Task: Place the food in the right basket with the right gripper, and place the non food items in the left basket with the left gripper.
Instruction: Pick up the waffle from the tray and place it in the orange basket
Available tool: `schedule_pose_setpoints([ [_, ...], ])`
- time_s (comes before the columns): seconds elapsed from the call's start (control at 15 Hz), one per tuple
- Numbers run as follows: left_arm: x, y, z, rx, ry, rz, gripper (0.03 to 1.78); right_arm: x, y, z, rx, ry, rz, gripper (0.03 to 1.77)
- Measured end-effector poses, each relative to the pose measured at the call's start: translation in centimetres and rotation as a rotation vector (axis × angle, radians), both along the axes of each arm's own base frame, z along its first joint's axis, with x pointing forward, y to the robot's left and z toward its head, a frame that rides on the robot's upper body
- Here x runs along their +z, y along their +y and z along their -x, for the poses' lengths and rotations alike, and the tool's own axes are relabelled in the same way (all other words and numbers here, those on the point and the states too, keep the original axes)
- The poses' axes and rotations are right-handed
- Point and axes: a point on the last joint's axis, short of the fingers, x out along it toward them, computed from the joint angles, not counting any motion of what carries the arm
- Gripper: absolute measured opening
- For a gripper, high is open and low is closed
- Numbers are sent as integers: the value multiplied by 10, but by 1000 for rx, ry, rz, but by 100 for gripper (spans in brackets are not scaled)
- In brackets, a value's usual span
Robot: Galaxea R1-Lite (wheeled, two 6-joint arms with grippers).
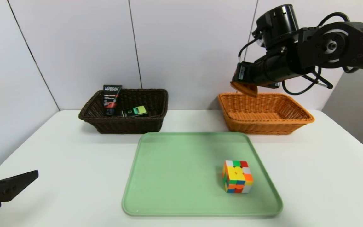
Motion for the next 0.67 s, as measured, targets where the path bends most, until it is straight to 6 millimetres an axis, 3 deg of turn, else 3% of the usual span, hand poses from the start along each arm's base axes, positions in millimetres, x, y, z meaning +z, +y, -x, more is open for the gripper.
schedule_pose_setpoints([
  [0.27, 0, 0, 0, -2, 0, 2, 169, -17, -28, -32, -75, -11, 4, 88],
  [0.67, 0, 0, 0, -12, -2, 13, 169, -57, -48, -63, -124, 74, 35, 87],
])
